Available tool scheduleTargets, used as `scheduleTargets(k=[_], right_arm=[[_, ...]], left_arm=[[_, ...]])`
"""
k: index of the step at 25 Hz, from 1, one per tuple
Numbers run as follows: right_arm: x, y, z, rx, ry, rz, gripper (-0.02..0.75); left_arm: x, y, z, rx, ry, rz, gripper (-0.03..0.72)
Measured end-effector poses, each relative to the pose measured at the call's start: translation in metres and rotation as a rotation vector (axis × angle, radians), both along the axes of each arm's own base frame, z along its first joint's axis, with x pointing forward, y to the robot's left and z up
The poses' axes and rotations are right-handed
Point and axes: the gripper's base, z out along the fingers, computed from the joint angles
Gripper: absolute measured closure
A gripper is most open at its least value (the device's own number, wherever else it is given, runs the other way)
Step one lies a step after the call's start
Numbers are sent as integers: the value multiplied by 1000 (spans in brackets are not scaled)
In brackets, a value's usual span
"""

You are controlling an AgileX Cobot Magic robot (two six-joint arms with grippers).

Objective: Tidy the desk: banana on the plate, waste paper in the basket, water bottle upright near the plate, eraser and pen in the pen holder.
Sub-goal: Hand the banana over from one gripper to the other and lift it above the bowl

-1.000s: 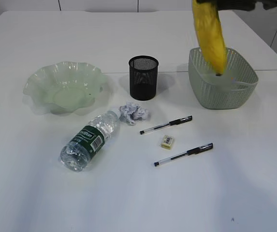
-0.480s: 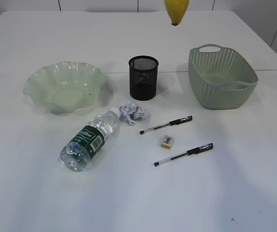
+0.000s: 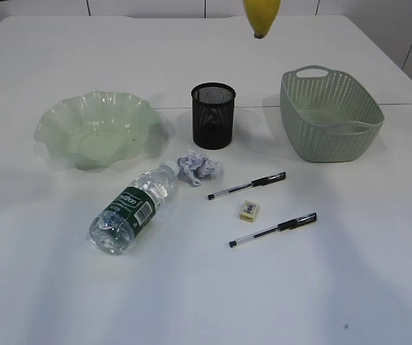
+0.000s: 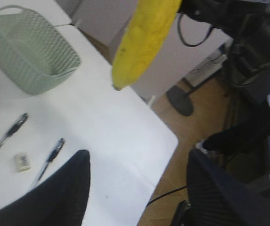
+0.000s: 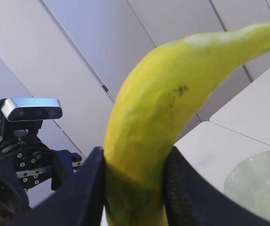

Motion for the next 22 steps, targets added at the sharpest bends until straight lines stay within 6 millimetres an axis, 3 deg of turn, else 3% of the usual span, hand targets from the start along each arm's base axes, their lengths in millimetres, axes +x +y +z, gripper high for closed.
scheduleTargets(k=[6,13,18,22], right_arm=[[0,0,4,36,-3,-1,482],[-13,6,27,95,-47,23,482],[-25,33,43,101,-81,108,482],[-34,53,41,48,-87,172,482]], left_arm=[[19,-11,-6,-156,-136,-166,232],[31,-13,-15,-128,-262,-199,232],[33,-13,-18,-120,-277,-204,232],[33,-13,-17,-120,-282,-206,232]])
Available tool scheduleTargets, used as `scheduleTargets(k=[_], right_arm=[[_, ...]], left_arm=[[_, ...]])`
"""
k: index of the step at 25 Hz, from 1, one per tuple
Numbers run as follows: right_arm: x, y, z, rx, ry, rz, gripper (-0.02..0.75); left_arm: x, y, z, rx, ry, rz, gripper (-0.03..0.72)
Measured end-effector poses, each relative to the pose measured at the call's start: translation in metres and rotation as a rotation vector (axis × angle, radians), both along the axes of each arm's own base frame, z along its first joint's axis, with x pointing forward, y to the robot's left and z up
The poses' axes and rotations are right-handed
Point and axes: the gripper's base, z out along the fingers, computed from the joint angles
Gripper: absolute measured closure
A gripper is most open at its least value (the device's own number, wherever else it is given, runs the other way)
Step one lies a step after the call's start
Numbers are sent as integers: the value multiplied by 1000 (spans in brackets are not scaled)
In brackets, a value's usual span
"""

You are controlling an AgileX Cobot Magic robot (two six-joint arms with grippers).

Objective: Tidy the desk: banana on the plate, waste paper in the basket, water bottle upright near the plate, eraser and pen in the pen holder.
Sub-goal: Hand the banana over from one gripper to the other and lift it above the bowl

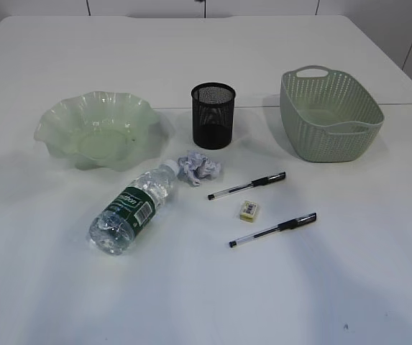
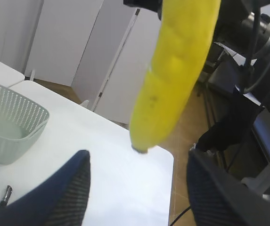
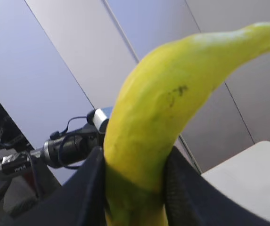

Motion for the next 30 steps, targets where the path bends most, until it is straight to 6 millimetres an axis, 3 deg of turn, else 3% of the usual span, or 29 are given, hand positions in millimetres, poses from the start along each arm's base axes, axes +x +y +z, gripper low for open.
scheduleTargets(k=[9,30], right_arm=[[-15,31,-5,-60,0,92,482],[-19,31,-3,-68,-10,104,483]], left_arm=[[1,0,15,-40,-42,1,232],[-1,-4,14,-35,-7,-7,201]])
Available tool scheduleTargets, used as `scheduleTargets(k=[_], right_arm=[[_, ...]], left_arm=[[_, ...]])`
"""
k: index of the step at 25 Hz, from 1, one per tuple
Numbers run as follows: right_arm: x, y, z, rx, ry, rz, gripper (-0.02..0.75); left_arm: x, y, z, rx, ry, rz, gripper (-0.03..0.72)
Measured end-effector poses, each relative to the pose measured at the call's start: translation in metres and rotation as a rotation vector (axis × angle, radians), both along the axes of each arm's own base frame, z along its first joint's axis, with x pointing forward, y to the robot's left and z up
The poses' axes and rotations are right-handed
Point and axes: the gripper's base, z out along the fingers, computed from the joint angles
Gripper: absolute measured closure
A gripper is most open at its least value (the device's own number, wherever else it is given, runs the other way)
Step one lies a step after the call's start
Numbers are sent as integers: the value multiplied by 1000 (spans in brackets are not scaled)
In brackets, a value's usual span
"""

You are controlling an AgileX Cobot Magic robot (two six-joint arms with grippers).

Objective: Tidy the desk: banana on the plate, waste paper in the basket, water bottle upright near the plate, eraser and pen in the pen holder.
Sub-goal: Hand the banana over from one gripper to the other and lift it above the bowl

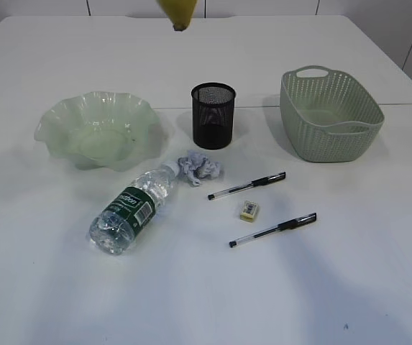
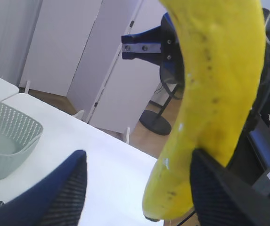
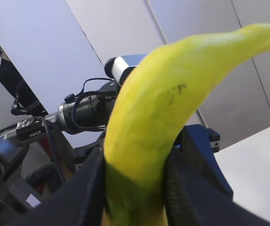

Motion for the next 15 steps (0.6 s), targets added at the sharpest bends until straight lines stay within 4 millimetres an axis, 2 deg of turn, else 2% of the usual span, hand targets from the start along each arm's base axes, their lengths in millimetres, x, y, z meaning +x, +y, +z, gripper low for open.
scheduleTargets(k=[9,15], right_arm=[[-1,2,0,0,0,5,483],[2,1,0,3,-6,-25,483]], left_arm=[[5,16,-3,42,2,51,199],[5,17,-4,42,28,55,199]])
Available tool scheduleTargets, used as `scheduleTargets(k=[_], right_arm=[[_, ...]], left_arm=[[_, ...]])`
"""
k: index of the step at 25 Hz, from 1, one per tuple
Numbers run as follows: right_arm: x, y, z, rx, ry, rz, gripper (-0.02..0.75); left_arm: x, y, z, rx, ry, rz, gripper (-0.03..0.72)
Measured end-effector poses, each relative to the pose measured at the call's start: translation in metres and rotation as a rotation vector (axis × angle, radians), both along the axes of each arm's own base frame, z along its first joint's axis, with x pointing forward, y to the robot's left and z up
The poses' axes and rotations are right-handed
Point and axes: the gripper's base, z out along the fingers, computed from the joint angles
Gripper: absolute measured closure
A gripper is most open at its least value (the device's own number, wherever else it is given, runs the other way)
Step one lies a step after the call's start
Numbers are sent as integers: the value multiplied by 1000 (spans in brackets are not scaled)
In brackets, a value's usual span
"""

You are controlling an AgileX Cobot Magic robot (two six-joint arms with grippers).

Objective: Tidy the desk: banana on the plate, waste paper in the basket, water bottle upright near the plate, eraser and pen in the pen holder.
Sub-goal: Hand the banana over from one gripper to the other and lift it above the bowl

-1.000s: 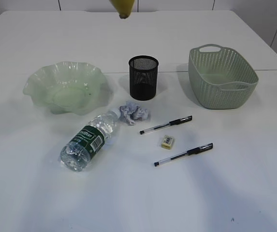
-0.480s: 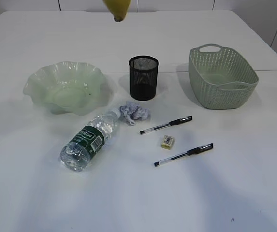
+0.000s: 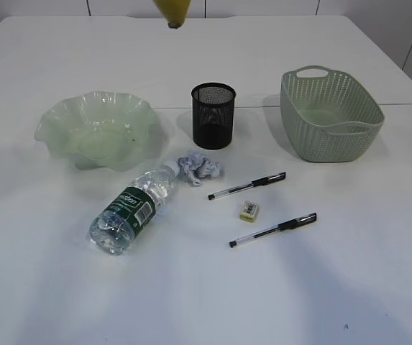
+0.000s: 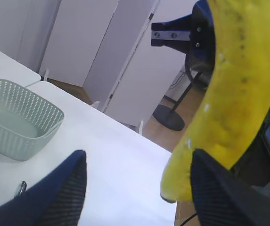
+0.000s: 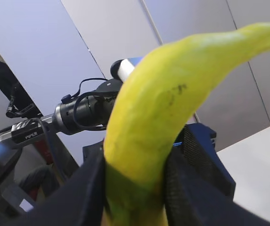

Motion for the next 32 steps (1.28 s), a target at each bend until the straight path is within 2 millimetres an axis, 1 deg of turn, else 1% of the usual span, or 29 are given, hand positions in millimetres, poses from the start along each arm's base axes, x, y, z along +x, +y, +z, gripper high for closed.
scheduleTargets(k=[3,8,12,20,26,32], right_arm=[[3,0,-1,-9,-5,-28,483],[6,-1,-2,-18,-13,-66,483],[6,0,-1,-18,-13,-73,483],[6,0,2,18,-1,-69,483],[3,2,5,61,13,-40,483],[-5,13,8,85,22,14,483]], left_arm=[[-2,0,2,-4,4,2,199],[-15,1,15,-11,-33,2,199],[-21,-1,23,-61,-43,-9,199],[-28,-16,25,-83,-36,-68,199],[-28,-17,26,-88,-36,-74,199],[-29,-19,29,-124,-38,-81,199]])
